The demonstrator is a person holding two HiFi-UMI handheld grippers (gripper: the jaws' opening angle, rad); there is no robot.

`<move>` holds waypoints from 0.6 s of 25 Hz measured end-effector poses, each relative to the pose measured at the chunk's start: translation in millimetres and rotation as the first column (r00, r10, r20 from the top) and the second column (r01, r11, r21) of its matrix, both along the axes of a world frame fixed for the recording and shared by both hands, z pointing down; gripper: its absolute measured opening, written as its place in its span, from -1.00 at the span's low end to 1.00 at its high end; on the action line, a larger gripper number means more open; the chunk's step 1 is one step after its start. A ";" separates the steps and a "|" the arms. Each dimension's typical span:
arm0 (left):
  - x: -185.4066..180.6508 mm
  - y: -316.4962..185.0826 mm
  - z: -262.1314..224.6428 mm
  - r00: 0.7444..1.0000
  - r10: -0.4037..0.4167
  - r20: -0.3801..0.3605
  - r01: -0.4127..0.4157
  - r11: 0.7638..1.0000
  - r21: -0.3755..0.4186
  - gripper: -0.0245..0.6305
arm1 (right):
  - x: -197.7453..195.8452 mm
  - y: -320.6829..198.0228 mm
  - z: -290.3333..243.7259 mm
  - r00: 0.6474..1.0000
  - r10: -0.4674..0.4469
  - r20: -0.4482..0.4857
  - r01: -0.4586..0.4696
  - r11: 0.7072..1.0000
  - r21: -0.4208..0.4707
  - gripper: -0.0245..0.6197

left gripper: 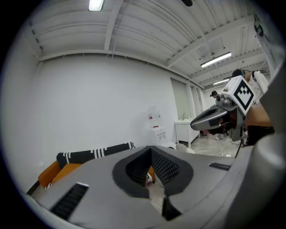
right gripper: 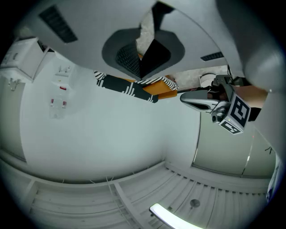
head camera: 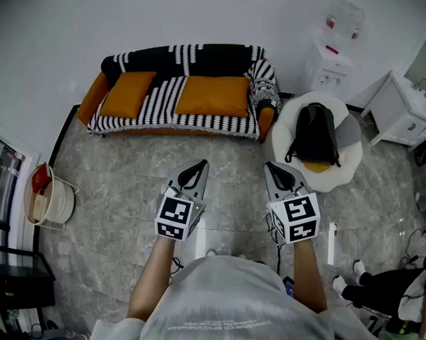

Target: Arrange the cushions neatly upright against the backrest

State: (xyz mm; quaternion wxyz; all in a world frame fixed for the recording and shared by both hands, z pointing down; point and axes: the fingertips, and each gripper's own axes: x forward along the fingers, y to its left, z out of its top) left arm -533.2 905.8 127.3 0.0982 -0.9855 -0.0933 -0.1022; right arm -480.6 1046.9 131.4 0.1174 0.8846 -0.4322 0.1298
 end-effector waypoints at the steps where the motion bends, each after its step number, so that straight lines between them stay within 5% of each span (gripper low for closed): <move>1: 2.0 1.2 0.7 1.000 -0.005 -0.001 0.005 1.000 0.003 -0.89 | 3.5 1.7 0.6 1.000 -0.001 -0.003 0.001 1.000 -0.001 -0.95; 15: -10.9 32.9 13.1 0.996 -0.086 0.026 0.086 0.996 0.024 -0.89 | 6.5 43.2 -0.6 0.997 -0.064 0.045 0.058 0.990 0.125 -0.94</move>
